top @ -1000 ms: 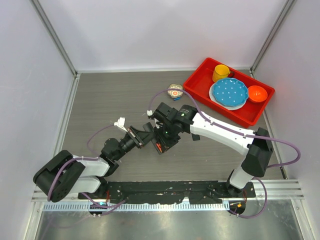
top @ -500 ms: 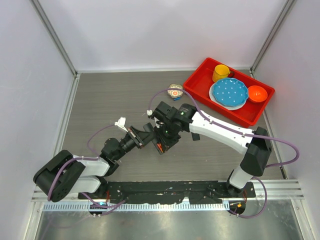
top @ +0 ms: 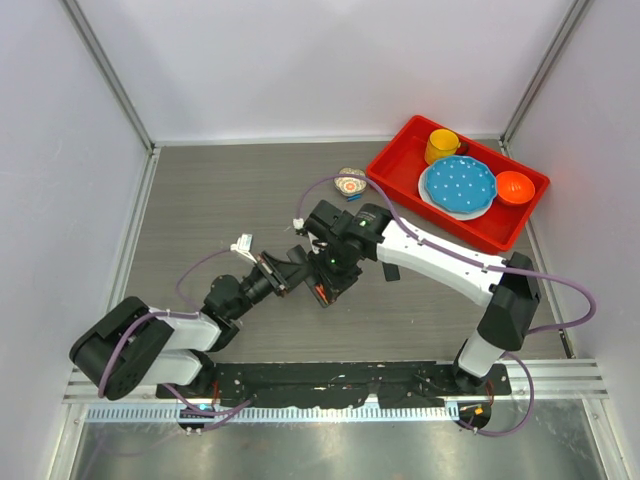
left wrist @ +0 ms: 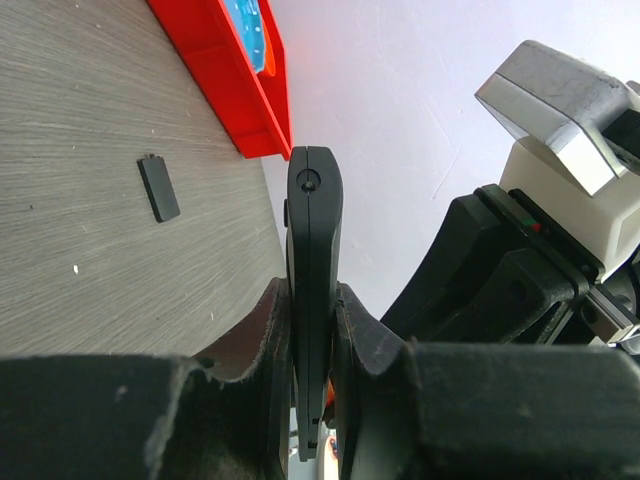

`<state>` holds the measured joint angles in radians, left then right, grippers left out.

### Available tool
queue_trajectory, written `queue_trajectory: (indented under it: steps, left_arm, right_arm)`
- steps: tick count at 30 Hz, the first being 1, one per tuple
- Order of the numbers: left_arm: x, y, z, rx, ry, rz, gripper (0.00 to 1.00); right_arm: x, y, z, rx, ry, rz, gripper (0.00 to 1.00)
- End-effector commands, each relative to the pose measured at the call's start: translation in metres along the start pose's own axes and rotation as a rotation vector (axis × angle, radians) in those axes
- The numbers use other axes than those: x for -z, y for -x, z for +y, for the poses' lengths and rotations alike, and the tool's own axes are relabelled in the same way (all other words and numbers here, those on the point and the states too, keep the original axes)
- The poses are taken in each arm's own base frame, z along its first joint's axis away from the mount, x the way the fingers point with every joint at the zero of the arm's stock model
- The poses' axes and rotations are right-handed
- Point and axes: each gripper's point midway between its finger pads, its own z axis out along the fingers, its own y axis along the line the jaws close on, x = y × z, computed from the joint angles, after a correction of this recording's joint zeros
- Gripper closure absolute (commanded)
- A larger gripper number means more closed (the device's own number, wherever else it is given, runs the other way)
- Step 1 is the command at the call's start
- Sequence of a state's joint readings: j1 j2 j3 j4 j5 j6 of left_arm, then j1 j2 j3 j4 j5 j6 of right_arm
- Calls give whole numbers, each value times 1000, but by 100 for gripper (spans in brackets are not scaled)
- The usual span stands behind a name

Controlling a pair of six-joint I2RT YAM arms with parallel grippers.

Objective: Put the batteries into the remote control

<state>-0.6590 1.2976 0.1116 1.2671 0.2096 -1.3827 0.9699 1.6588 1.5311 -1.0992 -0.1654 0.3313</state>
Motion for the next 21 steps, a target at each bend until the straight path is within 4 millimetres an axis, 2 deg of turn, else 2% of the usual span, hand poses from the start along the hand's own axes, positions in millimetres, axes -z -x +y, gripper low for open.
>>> queue_trajectory:
  steps: [1,21]
  left_arm:
    - [2,8,-78,-41,-305,-22,100]
    - [-3,10,-81,-36,-311,-24,100]
  right_arm:
    - [8,17,-12,11,-55,-53,83]
    - [11,16,-14,14,-66,-58,73]
